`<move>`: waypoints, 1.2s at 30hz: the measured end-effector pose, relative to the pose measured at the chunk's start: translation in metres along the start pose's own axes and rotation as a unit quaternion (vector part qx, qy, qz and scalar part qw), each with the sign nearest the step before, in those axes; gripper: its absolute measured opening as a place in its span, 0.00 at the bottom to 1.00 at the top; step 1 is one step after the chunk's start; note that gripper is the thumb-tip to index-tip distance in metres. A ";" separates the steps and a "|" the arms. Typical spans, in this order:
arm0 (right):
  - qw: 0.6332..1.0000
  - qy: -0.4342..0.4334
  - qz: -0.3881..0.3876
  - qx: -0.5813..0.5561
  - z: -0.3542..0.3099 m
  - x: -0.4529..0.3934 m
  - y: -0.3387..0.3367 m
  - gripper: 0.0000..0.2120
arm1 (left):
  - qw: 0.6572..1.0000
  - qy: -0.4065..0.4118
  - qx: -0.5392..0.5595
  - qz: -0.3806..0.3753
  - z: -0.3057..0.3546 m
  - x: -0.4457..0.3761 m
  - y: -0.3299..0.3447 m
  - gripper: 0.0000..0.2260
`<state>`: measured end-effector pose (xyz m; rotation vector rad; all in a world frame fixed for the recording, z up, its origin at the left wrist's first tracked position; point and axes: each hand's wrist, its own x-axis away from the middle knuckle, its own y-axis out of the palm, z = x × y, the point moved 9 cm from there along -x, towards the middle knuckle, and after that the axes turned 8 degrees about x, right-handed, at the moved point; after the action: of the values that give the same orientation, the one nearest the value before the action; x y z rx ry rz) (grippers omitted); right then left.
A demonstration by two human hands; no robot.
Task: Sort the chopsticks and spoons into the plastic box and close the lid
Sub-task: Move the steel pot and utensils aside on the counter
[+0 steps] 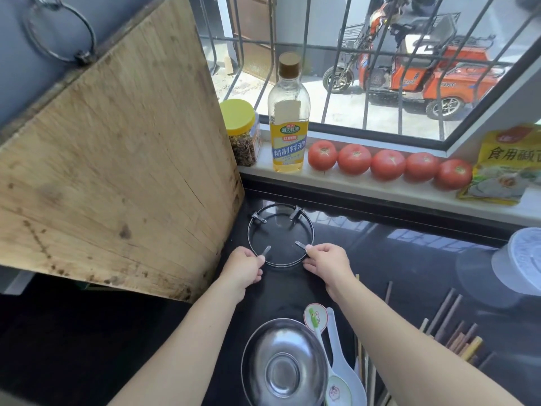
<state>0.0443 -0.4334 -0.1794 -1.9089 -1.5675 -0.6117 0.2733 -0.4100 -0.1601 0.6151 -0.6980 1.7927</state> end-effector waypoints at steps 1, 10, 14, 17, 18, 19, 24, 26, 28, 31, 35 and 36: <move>1.000 -0.001 0.007 0.006 0.001 0.000 -0.003 0.06 | 1.000 0.002 -0.012 -0.004 -0.003 0.001 0.000 0.08; 0.999 0.012 0.037 0.008 0.001 -0.002 -0.004 0.04 | 0.998 0.019 0.060 0.006 -0.015 0.008 -0.003 0.05; 1.000 0.018 0.015 -0.007 -0.002 0.001 -0.006 0.04 | 0.999 0.025 0.028 0.002 -0.011 0.007 0.000 0.08; 1.000 0.012 0.000 -0.017 -0.004 0.001 -0.003 0.06 | 0.998 0.051 -0.024 0.007 0.003 0.010 0.004 0.12; 1.000 0.008 -0.001 -0.017 -0.006 0.002 -0.002 0.06 | 0.997 0.054 -0.047 0.009 0.007 0.009 0.005 0.12; 1.000 0.004 -0.001 -0.015 -0.007 0.002 -0.001 0.06 | 0.997 0.055 -0.060 0.011 0.009 0.009 0.005 0.12; 1.000 0.002 -0.005 -0.017 -0.007 0.002 -0.001 0.06 | 0.996 0.058 -0.074 0.011 0.009 0.010 0.003 0.11; 1.000 0.002 -0.001 -0.018 -0.004 0.001 -0.002 0.06 | 0.995 0.057 -0.076 0.017 0.006 0.009 0.001 0.11; 1.000 0.001 0.003 -0.018 -0.002 0.001 0.000 0.06 | 0.995 0.053 -0.076 0.024 0.006 0.008 0.001 0.10; 1.000 -0.004 0.017 -0.003 -0.002 -0.001 -0.001 0.07 | 0.997 0.043 -0.062 0.024 0.006 0.007 0.004 0.08; 1.000 -0.003 0.015 0.016 -0.003 -0.005 0.000 0.06 | 0.998 0.029 -0.048 0.024 0.003 0.004 0.004 0.08; 1.000 -0.002 0.017 0.020 -0.003 -0.006 0.000 0.07 | 0.998 0.030 -0.050 0.025 0.004 0.004 0.004 0.08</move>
<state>0.0431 -0.4392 -0.1814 -1.9042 -1.5369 -0.5578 0.2689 -0.4108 -0.1551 0.4783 -0.7617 1.8024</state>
